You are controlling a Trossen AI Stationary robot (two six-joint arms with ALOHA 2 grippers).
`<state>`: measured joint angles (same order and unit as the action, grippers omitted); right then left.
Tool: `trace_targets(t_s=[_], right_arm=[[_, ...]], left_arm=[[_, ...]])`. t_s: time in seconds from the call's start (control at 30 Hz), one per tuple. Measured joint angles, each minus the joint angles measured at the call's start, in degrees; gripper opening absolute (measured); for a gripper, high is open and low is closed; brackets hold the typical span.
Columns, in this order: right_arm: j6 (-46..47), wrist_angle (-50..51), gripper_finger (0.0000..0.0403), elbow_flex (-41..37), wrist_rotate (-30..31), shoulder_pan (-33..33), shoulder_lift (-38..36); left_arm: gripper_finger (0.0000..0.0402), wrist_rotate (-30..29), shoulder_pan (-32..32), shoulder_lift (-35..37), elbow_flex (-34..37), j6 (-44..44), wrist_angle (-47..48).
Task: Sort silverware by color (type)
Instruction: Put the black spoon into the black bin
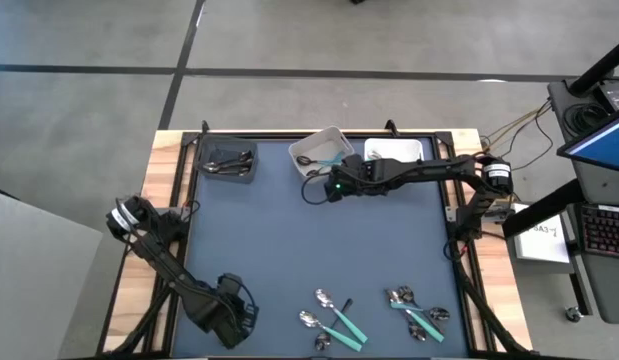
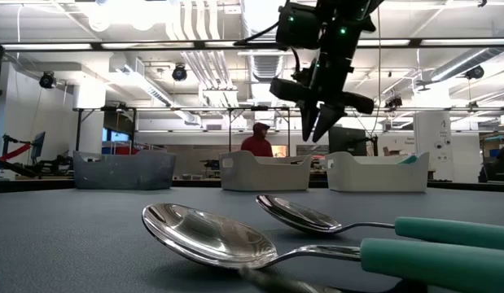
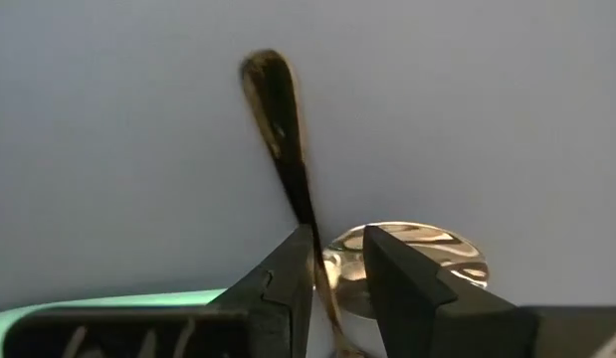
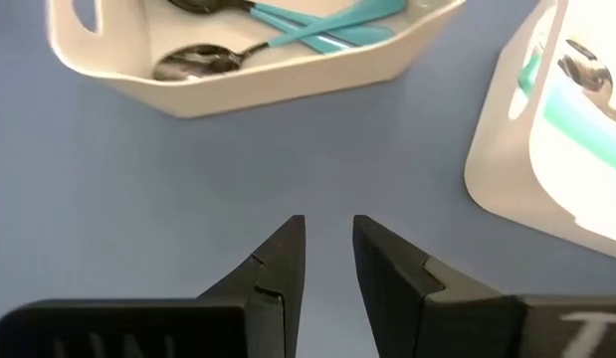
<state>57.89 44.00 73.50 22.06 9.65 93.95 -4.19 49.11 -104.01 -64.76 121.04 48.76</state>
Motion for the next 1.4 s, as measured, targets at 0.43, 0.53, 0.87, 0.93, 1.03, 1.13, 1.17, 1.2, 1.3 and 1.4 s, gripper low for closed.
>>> trace_targets(t_s=[0.43,0.53,0.87,0.93,1.03,1.13,1.17,1.2,1.3,1.4], right_arm=[[0.00,-0.11,0.0079,3.82,0.00,0.00,0.00],[0.00,-0.21,0.0079,4.58,0.00,0.00,0.00],[0.00,-1.31,0.0079,5.60,0.00,-0.02,0.00],[0.00,-1.38,0.0079,5.61,0.00,-0.01,0.00],[0.00,-1.50,0.0079,5.61,0.00,0.00,0.00],[0.00,-1.50,0.0079,5.61,0.00,0.00,0.00],[0.00,-1.50,0.0079,5.61,0.00,0.00,0.00],[0.00,-1.50,0.0079,5.61,0.00,-0.02,0.00],[0.00,-1.50,0.0079,5.61,0.00,-0.02,0.00],[0.00,-1.50,0.0079,5.61,-0.01,-0.01,0.00]], left_arm=[[0.0075,-0.85,0.10,0.16,1.75,1.63,-1.42],[0.0075,-1.36,0.09,-0.04,0.69,1.65,-0.36],[0.0075,-2.34,0.21,-0.09,-1.23,1.35,3.85],[0.0075,-2.34,0.21,-0.09,-1.01,1.28,3.97],[0.0075,-2.34,0.21,-0.09,-0.38,1.34,3.95],[0.0075,-2.32,0.21,-0.21,0.43,1.59,4.00],[0.0075,-2.31,0.21,-0.48,0.56,1.64,3.90],[0.0075,-2.28,0.21,-0.89,0.69,1.70,3.78],[0.0075,-2.06,0.21,-2.35,0.67,2.83,3.50],[0.0074,-2.08,0.23,-2.89,0.65,2.91,2.78]])
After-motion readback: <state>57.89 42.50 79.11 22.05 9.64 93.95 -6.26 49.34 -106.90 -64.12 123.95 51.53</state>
